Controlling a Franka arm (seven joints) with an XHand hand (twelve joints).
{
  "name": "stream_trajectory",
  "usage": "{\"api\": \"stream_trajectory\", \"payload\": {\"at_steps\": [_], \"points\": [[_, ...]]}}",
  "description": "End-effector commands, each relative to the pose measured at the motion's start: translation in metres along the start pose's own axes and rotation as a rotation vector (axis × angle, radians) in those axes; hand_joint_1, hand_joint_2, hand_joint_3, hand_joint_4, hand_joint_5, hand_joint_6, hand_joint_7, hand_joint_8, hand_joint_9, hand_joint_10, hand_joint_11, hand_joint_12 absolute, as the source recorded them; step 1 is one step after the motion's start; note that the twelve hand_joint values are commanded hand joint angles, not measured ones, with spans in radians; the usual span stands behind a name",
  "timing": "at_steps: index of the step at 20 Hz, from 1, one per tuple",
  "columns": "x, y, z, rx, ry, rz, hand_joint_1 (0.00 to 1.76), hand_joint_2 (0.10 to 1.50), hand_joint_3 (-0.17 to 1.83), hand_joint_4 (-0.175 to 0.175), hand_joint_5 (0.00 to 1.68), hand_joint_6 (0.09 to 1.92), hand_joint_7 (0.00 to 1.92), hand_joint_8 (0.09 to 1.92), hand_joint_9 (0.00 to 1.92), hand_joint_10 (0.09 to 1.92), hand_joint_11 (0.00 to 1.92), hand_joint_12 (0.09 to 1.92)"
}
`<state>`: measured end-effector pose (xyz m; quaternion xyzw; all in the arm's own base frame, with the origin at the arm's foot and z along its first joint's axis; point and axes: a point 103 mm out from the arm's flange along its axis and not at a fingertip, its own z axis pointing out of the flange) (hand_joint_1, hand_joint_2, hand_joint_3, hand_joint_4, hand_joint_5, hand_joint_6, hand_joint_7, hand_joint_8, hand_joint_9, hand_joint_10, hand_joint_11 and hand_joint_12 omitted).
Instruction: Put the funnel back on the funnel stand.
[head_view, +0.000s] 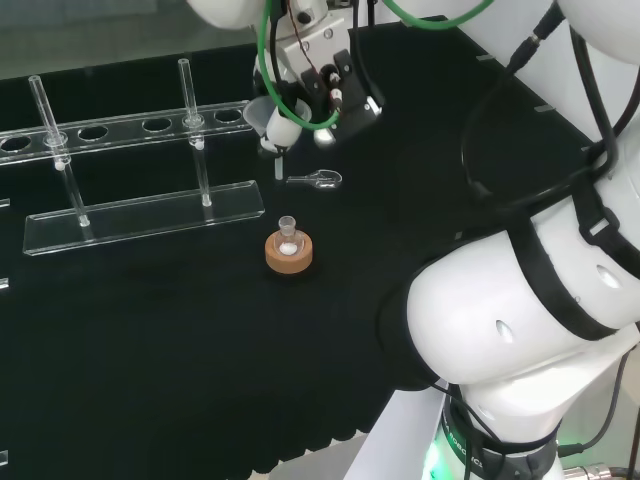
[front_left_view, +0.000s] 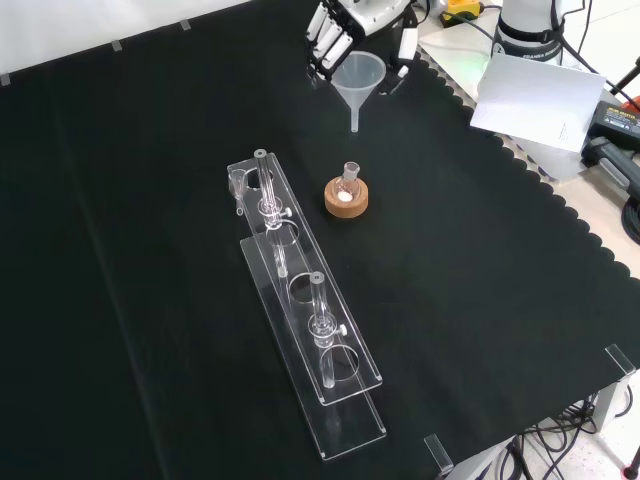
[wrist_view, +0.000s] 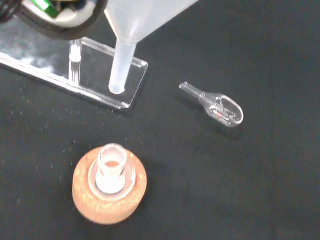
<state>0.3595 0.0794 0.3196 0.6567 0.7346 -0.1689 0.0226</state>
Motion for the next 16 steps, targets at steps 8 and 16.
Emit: {"api": "stream_trajectory", "payload": {"at_steps": [8,16], "points": [[-0.029,0.042,-0.044,-0.044,0.007,0.022,0.92,0.76,0.55,0.019,0.94,0.68,0.71,0.64,1.0,0.34,0.83,1.06],[-0.037,0.086,-0.055,-0.068,0.014,-0.012,0.92,0.76,0.55,0.016,0.93,0.69,0.71,0.65,1.01,0.33,0.84,1.05]]}}
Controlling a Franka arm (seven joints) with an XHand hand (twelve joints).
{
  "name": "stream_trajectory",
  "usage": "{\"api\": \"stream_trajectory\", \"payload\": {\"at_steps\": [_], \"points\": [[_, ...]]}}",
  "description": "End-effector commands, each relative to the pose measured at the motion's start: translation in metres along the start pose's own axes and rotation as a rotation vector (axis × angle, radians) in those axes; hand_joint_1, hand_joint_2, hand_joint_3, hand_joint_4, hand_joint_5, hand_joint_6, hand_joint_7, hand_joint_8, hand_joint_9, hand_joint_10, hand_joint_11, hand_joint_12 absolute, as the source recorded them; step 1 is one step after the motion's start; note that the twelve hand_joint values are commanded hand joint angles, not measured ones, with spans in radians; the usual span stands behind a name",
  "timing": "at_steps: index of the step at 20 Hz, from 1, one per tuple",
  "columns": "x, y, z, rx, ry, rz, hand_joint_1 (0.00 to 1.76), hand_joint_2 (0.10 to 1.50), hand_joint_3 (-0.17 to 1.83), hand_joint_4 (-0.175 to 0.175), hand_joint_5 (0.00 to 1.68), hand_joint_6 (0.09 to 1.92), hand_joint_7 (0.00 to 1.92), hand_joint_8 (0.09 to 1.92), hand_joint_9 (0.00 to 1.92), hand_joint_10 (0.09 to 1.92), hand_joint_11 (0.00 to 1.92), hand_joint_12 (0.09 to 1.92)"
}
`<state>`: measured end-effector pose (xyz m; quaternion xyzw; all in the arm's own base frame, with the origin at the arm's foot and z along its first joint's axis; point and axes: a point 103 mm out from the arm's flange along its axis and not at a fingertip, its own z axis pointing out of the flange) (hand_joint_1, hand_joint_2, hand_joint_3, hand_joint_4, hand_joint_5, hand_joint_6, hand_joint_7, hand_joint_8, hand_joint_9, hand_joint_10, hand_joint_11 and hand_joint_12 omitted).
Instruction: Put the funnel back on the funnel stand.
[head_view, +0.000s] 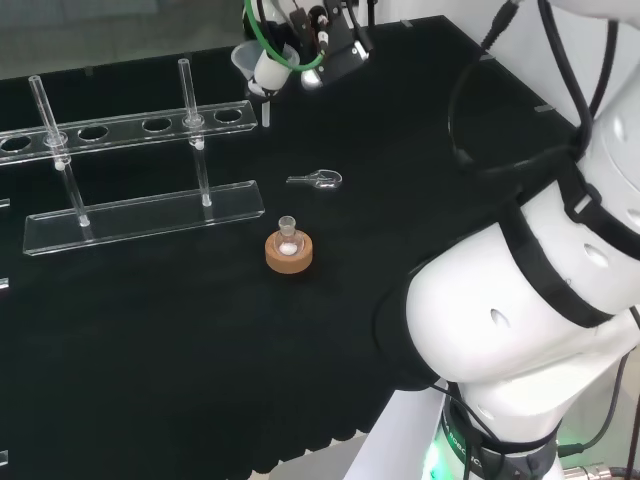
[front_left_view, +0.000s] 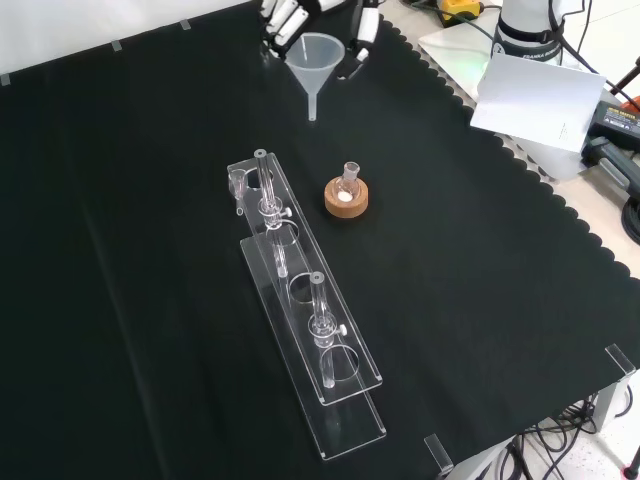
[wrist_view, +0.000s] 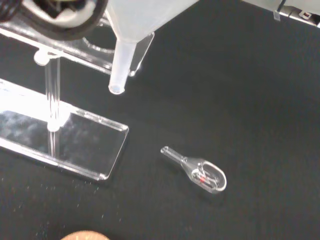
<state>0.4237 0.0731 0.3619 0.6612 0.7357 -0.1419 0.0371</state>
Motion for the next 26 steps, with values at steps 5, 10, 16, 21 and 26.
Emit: {"api": "stream_trajectory", "payload": {"at_steps": [5,10,16,21,26], "points": [[-0.01,0.057,-0.005,-0.019,0.0,-0.043,0.92,0.76,0.55,0.016,0.93,0.69,0.71,0.65,1.01,0.33,0.84,1.05],[-0.007,0.073,-0.005,-0.018,-0.002,-0.054,0.92,0.76,0.55,0.015,0.93,0.69,0.71,0.65,1.02,0.32,0.84,1.05],[-0.004,0.086,-0.002,-0.013,0.071,-0.064,0.92,0.76,0.55,0.015,0.93,0.69,0.71,0.65,1.02,0.32,0.84,1.05],[0.001,0.097,0.004,-0.006,0.08,-0.074,0.91,0.77,0.55,0.016,0.92,0.69,0.71,0.65,1.02,0.31,0.83,1.05],[0.004,0.108,0.01,0.003,0.079,-0.082,0.91,0.77,0.55,0.016,0.92,0.7,0.71,0.65,1.02,0.31,0.82,1.05]]}}
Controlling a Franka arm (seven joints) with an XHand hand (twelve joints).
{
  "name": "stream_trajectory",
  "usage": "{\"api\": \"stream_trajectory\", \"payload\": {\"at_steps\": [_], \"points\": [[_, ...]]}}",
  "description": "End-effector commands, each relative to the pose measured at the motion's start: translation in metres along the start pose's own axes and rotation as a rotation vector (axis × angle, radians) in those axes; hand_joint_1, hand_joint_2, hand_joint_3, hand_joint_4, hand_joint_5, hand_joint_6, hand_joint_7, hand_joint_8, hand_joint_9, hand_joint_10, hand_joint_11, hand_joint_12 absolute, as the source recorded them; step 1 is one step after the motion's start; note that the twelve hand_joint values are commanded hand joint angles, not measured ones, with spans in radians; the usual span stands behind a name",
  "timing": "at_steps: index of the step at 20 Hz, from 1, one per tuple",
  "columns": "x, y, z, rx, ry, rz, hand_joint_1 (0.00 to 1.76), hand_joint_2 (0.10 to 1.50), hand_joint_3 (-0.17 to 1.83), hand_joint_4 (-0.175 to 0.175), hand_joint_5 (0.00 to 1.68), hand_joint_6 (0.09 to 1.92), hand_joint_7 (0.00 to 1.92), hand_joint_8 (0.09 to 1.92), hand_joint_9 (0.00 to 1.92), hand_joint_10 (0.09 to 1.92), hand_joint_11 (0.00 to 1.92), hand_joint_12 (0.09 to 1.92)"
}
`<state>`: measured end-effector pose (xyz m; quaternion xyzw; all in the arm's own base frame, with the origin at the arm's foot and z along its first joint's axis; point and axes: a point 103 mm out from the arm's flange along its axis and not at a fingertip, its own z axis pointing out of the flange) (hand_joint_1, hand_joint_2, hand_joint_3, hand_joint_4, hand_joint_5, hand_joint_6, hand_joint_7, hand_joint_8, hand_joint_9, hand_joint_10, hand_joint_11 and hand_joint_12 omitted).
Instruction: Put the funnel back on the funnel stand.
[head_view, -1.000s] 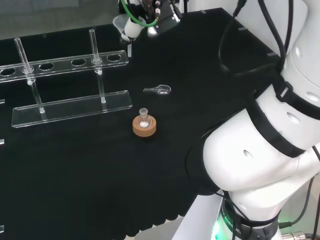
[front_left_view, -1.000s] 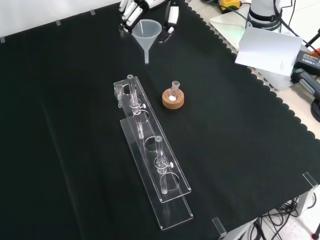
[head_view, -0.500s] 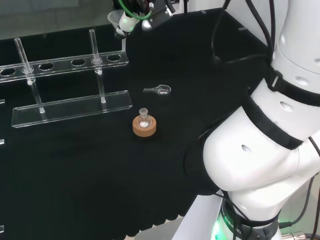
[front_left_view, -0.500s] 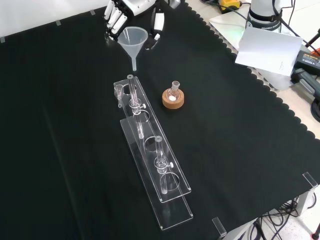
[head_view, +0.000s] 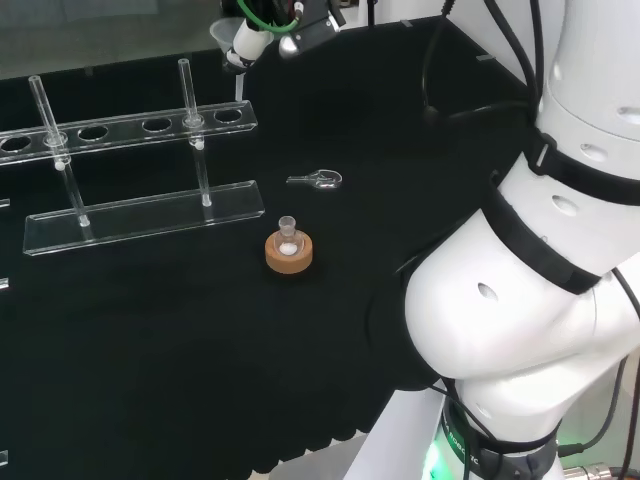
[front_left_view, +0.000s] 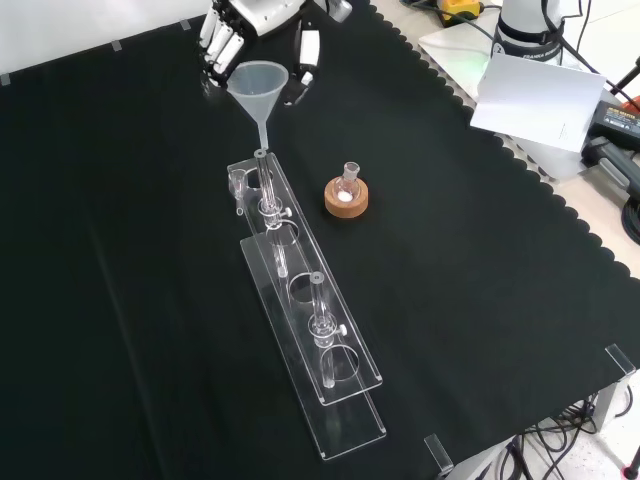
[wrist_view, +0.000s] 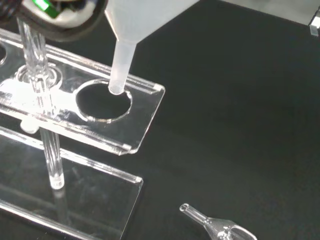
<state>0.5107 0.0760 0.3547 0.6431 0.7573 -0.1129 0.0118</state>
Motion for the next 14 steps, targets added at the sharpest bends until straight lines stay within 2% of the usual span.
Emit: {"api": "stream_trajectory", "payload": {"at_steps": [1,14], "points": [[0.0083,0.0234,0.0171,0.022,0.012,-0.023,0.91,0.77,0.55,0.016,0.92,0.7,0.71,0.65,1.02,0.31,0.82,1.05],[0.0122,0.0293,0.0239,0.036,0.009,-0.034,0.91,0.77,0.55,0.014,0.91,0.7,0.71,0.65,1.02,0.3,0.82,1.06]]}}
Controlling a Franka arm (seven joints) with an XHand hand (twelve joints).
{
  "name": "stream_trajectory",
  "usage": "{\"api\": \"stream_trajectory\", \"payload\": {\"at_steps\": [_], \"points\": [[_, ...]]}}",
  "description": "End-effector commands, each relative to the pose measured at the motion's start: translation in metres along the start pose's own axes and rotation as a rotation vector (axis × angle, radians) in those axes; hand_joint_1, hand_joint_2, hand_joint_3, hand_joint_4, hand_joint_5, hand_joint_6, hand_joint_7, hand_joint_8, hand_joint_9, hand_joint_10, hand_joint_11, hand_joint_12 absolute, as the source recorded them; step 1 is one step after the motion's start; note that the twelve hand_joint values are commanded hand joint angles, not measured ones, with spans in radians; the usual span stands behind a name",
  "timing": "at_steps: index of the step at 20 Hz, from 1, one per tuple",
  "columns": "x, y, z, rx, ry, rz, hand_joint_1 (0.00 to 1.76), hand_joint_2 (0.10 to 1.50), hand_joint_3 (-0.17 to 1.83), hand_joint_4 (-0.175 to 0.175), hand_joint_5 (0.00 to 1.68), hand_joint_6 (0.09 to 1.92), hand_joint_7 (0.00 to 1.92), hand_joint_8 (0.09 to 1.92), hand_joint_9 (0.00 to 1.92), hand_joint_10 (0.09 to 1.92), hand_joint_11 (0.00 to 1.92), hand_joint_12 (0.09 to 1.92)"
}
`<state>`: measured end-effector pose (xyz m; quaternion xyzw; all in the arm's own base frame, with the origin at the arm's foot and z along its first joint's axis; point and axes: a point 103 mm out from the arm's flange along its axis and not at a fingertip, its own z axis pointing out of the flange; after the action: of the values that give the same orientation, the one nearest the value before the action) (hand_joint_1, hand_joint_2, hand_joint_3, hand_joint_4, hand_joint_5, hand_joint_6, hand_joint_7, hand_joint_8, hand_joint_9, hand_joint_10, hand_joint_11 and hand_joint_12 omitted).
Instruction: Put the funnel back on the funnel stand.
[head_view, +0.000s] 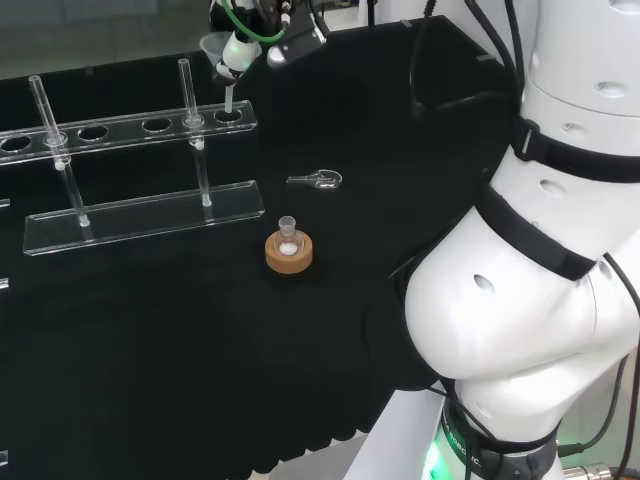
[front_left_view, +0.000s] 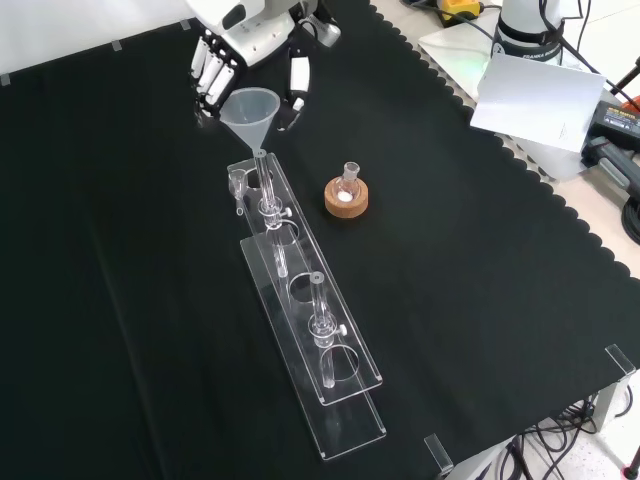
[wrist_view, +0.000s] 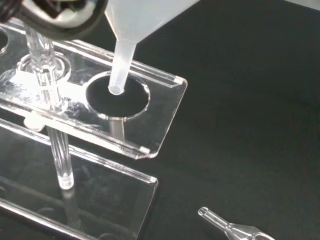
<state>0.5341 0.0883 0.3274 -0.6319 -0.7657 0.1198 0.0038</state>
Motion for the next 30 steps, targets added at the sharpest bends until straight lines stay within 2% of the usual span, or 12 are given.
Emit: {"api": "stream_trajectory", "payload": {"at_steps": [1,11,18,26,28,30], "points": [[0.0,0.001,0.004,0.011,-0.003,-0.003,0.91,0.77,0.55,0.014,0.91,0.7,0.71,0.65,1.02,0.3,0.82,1.06],[-0.002,0.006,0.026,0.042,0.016,-0.019,0.91,0.77,0.55,0.012,0.91,0.71,0.7,0.65,1.02,0.3,0.81,1.06],[0.0,0.012,0.037,0.056,0.033,-0.042,0.9,0.77,0.55,-0.002,0.87,0.72,0.66,0.65,0.99,0.29,0.81,1.07],[0.003,0.017,0.048,0.078,0.042,-0.063,0.86,0.74,0.55,-0.038,0.62,0.74,0.49,0.7,0.89,0.32,0.74,1.1],[0.004,0.017,0.048,0.083,0.049,-0.073,0.85,0.71,0.55,-0.042,0.52,0.69,0.43,0.71,0.84,0.35,0.7,1.14],[0.004,0.016,0.049,0.087,0.058,-0.071,0.81,0.67,0.54,-0.044,0.41,0.54,0.34,0.71,0.73,0.43,0.61,1.19]]}}
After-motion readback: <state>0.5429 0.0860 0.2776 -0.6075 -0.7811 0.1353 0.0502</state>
